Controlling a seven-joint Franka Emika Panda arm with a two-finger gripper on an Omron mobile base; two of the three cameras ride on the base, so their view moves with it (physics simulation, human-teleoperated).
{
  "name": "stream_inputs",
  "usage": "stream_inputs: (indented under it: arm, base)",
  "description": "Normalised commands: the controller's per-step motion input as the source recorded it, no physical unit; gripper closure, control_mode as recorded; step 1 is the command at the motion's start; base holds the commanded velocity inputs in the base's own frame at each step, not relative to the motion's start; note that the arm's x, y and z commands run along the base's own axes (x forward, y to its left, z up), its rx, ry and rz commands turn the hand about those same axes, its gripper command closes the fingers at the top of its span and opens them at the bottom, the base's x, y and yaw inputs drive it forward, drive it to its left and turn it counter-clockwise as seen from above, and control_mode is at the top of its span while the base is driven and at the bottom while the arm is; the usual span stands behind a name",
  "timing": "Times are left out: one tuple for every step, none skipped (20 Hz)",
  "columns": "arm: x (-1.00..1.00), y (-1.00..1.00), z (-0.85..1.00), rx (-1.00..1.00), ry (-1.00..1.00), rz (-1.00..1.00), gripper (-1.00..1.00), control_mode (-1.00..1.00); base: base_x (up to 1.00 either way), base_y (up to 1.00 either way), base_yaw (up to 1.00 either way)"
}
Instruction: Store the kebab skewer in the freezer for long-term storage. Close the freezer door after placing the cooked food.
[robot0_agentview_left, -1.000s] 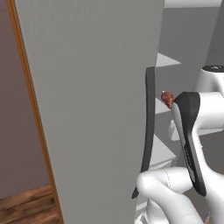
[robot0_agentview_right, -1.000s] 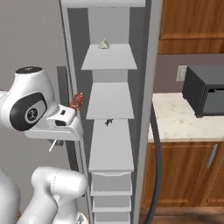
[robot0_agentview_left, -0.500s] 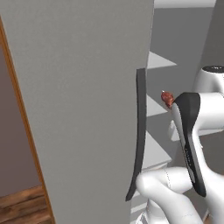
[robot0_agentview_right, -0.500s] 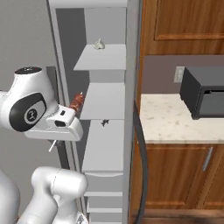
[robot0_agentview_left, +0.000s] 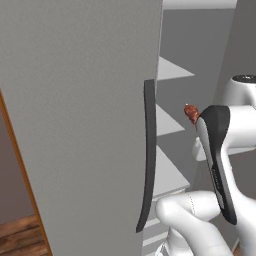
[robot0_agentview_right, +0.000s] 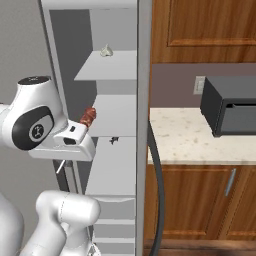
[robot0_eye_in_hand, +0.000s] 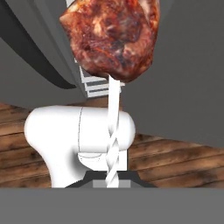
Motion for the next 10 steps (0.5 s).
stream_inputs:
  arm:
    - [0.0,0.0,0.0,0.0,0.0,0.0,1.0,1.0]
    - [0.0,0.0,0.0,0.0,0.0,0.0,1.0,1.0]
    - [0.0,0.0,0.0,0.0,0.0,0.0,1.0,1.0]
    - [0.0,0.0,0.0,0.0,0.0,0.0,1.0,1.0]
    - [0.0,0.0,0.0,0.0,0.0,0.0,1.0,1.0]
    - [0.0,0.0,0.0,0.0,0.0,0.0,1.0,1.0]
    - [0.0,0.0,0.0,0.0,0.0,0.0,1.0,1.0]
    - [0.0,0.0,0.0,0.0,0.0,0.0,1.0,1.0]
    - [0.0,0.0,0.0,0.0,0.0,0.0,1.0,1.0]
    - [0.0,0.0,0.0,0.0,0.0,0.0,1.0,1.0]
  base:
    - [0.0,0.0,0.0]
    - [0.0,0.0,0.0]
    - [0.0,0.0,0.0]
    - [0.0,0.0,0.0]
    - [0.0,0.0,0.0]
    - [0.0,0.0,0.0]
    - [0.0,0.0,0.0]
    - [0.0,0.0,0.0]
    - [0.0,0.0,0.0]
    - [0.0,0.0,0.0]
